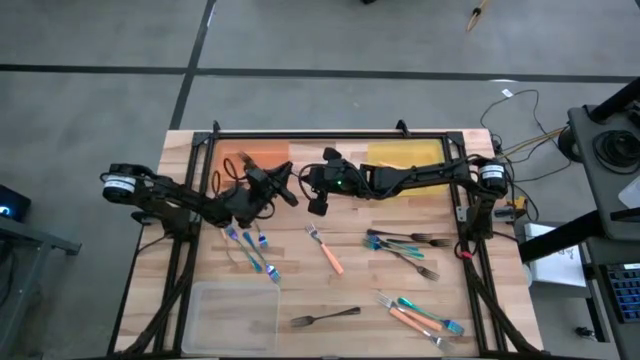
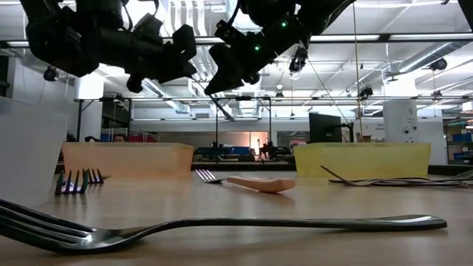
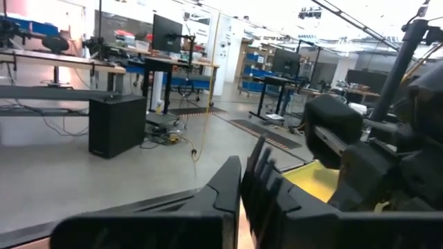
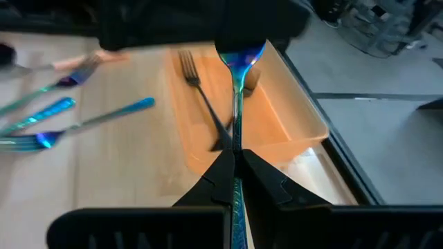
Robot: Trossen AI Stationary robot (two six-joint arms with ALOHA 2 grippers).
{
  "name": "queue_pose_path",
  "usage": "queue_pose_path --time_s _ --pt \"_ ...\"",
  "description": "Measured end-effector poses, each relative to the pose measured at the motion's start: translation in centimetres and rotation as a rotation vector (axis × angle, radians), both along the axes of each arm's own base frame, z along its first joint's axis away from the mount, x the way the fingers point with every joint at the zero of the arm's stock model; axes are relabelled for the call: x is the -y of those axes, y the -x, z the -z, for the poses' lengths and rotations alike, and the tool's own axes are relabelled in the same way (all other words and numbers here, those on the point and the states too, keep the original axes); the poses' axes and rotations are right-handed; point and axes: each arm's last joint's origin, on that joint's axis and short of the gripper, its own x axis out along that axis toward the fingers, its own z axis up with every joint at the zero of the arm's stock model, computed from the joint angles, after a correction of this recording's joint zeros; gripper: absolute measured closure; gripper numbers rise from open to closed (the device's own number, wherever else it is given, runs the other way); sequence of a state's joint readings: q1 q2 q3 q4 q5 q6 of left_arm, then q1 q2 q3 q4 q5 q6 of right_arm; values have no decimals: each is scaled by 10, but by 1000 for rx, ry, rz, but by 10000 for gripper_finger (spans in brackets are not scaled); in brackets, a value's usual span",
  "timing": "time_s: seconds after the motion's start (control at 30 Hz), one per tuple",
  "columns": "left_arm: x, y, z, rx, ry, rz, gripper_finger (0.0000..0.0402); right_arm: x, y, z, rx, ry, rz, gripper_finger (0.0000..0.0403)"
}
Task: Sort silverware by color (type)
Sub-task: Put the blue fork into the transparent bin
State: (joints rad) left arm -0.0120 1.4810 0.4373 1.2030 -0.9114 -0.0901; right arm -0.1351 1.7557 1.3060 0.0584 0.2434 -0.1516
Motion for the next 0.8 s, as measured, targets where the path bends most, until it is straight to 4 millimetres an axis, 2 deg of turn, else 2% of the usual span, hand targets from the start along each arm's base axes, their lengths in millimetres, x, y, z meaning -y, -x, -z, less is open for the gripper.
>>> queue_pose_path --time_s 0.37,0.8 --pt "0 27 3 102 74 37 401 2 0 -2 0 44 26 394" --pt "1 28 4 141 104 87 401 2 -1 -6 14 53 32 394"
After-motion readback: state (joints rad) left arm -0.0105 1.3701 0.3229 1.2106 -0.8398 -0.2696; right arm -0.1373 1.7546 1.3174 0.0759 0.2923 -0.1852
